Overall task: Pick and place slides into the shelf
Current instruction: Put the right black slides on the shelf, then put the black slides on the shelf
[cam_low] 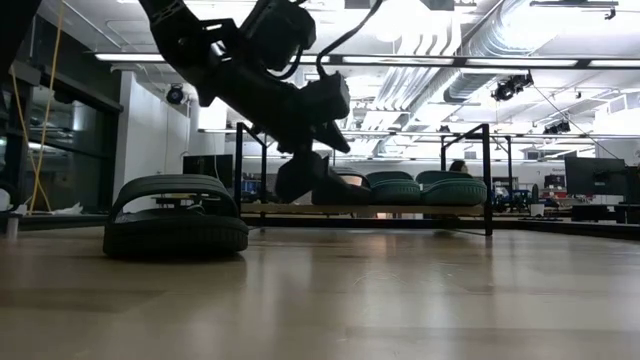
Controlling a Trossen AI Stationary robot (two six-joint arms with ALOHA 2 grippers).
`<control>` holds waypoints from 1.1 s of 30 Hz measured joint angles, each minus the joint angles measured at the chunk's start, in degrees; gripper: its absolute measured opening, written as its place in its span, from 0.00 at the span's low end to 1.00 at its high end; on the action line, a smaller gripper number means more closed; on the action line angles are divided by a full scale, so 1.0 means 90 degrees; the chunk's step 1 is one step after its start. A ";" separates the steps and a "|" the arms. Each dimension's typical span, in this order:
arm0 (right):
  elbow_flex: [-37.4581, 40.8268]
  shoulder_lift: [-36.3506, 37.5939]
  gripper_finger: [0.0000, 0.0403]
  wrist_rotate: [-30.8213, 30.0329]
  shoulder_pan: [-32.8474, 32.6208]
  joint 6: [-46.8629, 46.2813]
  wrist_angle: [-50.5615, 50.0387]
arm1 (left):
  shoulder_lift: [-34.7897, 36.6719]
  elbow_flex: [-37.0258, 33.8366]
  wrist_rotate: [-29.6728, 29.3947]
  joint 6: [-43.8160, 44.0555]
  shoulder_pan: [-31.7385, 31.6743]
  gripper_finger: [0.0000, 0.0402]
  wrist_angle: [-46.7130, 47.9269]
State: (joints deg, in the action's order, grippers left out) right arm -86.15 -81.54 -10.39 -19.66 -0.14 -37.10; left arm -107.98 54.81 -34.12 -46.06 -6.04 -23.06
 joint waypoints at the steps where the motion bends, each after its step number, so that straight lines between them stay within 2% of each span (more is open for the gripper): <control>1: 0.0000 0.0000 0.29 0.0002 0.0000 0.0002 0.0002 | 0.0000 0.0000 -0.0046 -0.0052 -0.0001 0.89 -0.0046; 20: 0.0000 -0.0155 0.29 0.0000 0.0000 0.0013 0.0010 | 0.0001 0.0000 -0.0002 -0.0287 -0.0414 0.87 -0.0338; 29: 0.0000 -0.0168 0.29 -0.0022 0.0000 0.0054 0.0009 | 0.0005 0.0000 0.0100 -0.0161 -0.0214 0.87 -0.0460; 33: 0.0000 -0.0168 0.29 -0.0086 0.0002 0.0065 0.0007 | 0.0005 0.0000 -0.0197 0.0001 -0.0015 0.87 -0.0455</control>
State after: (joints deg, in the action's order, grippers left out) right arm -86.15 -83.05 -11.17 -19.64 0.45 -37.04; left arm -107.94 54.81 -35.90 -46.05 -6.17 -27.15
